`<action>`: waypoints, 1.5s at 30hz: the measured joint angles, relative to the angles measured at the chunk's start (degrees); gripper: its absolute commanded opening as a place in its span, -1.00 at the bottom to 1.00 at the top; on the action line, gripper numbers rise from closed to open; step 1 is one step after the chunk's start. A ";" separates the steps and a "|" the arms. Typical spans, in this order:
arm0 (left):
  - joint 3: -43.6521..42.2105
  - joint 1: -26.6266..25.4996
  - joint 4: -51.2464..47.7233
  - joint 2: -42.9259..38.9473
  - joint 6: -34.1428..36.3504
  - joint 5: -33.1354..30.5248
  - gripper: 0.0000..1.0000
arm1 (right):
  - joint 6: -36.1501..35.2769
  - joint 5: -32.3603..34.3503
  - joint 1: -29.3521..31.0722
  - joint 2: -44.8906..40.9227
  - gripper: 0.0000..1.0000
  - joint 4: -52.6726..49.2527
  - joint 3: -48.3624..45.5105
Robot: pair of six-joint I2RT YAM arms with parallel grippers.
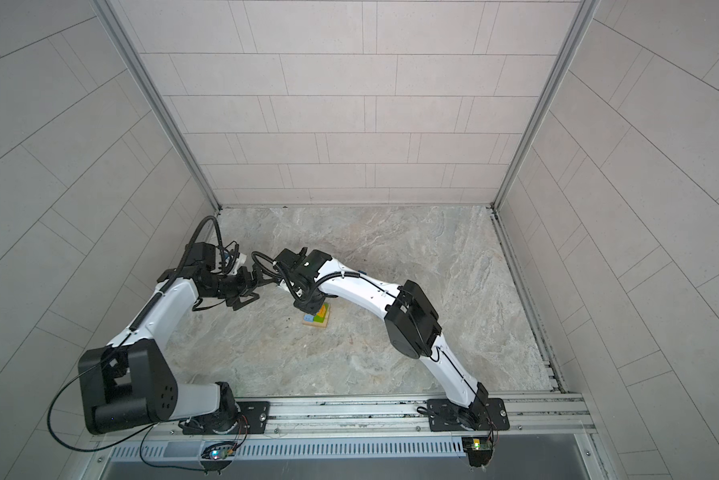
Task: Build the wood block tower
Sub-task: 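Lower the purple block onto the orange block and open the right gripper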
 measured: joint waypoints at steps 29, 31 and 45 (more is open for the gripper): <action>-0.02 0.00 0.00 0.22 -0.22 0.39 1.00 | -0.74 -0.46 0.00 0.04 -0.42 -0.17 0.15; -0.02 0.00 0.00 0.26 -0.22 0.42 1.00 | -0.79 -0.46 0.00 0.07 -0.40 -0.17 0.20; -0.04 0.00 0.00 0.37 -0.22 0.59 1.00 | -0.85 -0.44 0.00 0.11 -0.25 -0.33 0.20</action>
